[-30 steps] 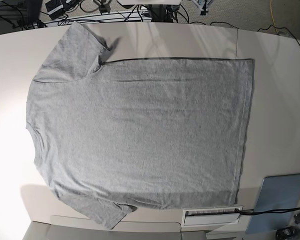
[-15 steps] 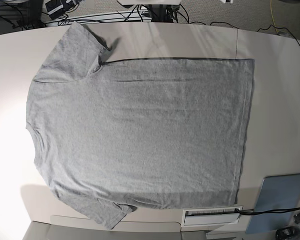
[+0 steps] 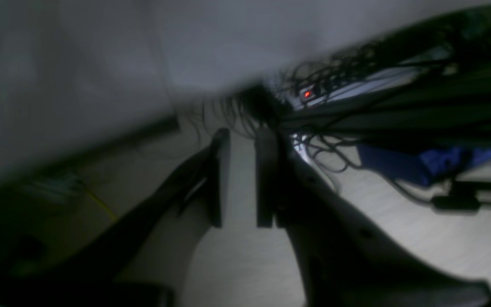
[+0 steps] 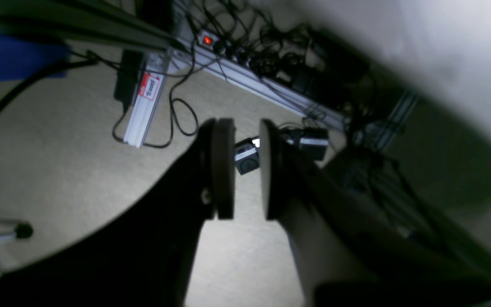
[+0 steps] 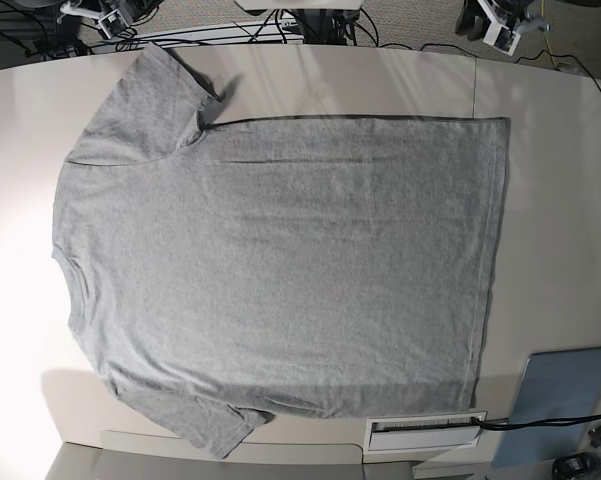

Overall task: Fold the T-shirt properly
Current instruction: 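Move both grippers down to the shirt's shoulder corners and grasp them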

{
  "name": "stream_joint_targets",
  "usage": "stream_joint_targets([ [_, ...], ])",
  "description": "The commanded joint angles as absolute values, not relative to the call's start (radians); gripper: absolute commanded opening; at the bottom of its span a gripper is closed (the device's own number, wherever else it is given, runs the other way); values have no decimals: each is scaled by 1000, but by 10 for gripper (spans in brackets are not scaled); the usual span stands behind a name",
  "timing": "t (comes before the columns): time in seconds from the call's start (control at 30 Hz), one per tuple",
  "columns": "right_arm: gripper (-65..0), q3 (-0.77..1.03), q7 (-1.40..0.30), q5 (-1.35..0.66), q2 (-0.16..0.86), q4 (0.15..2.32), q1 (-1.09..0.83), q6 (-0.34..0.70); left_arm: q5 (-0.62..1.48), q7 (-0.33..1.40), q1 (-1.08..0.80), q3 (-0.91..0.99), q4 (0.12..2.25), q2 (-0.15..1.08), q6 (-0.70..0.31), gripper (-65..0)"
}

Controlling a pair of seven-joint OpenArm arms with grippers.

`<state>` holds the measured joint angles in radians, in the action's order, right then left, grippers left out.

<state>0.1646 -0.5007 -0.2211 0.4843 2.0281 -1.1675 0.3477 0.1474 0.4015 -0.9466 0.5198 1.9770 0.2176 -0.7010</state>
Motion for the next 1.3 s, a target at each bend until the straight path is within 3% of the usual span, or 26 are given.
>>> stream_joint_targets([
  [0.0,-539,198,-517,-227,491,2080,-1183,362,138,389,-946,526,2010,240,-698,-517],
  [0.17,-539,319,-583,-223,491,2233,-1182,377,57,381,-839,525,2035,283,-698,-316],
  [0.23,-539,357,-583,-196,491,2278,-1181,377,32,381,-793,525,2035,304,-698,-272],
  [0.4,-538,420,-579,-171,491,2338,-1180,373,-53,304,-736,493,2033,381,-698,-268],
  [0.6,-538,427,-602,-166,491,2339,-1180,374,-279,177,-727,318,2006,478,-697,-268],
  [0.7,-538,427,-614,-134,491,2339,-1180,374,-379,159,-688,221,1956,537,-627,-268],
  [0.83,-535,427,-622,-69,491,2339,-1180,374,-393,160,-616,150,1847,591,-621,-268],
  [1.03,-361,427,-560,-59,491,2339,-1179,374,-393,156,-529,144,1728,614,-629,-268],
  [1.27,-359,427,-361,88,491,2339,-1177,367,-393,155,-480,144,1657,648,-681,-268],
])
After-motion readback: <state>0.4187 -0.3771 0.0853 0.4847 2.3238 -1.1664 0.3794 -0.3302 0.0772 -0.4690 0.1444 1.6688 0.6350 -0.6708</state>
